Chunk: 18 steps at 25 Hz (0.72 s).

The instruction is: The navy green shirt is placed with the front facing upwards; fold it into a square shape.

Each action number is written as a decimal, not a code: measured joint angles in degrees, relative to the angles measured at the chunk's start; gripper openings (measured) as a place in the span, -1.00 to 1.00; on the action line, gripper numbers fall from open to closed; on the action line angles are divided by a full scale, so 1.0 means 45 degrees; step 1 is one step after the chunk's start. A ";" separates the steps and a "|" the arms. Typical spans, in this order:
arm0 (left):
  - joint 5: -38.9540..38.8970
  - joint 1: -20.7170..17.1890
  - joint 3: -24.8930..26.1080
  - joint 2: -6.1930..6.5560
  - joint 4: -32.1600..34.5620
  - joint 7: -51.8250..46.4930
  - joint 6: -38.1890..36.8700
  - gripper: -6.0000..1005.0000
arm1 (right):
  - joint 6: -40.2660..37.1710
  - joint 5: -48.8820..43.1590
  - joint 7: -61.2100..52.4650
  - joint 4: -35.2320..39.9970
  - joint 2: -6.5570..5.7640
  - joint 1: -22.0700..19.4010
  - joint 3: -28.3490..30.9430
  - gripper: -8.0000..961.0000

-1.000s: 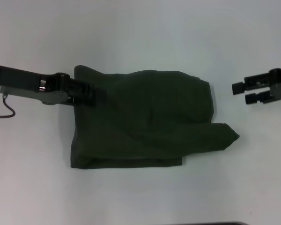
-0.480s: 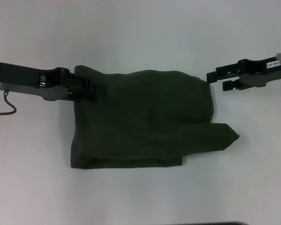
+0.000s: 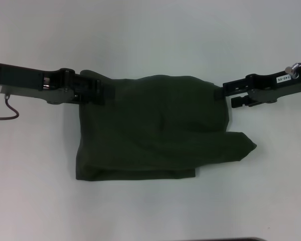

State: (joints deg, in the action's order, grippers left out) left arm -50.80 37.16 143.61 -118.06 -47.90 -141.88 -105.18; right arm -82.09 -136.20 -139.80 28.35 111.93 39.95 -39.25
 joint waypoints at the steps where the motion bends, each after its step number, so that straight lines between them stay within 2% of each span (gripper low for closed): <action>1: 0.0000 0.0000 0.0000 -0.0004 0.0001 0.0001 0.0003 -0.04 | 0.0022 -0.0001 -0.0001 -0.0019 0.0007 0.0004 -0.0002 0.74; 18: 0.0001 -0.0060 0.0000 -0.0031 0.0020 0.0021 0.0275 -0.04 | 0.0780 -0.0008 -0.0198 -0.0092 0.0484 0.0317 -0.0164 0.73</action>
State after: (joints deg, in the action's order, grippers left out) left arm -50.80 36.89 143.61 -118.20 -47.81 -141.78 -103.94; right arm -78.58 -136.23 -140.69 27.93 114.11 41.38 -39.99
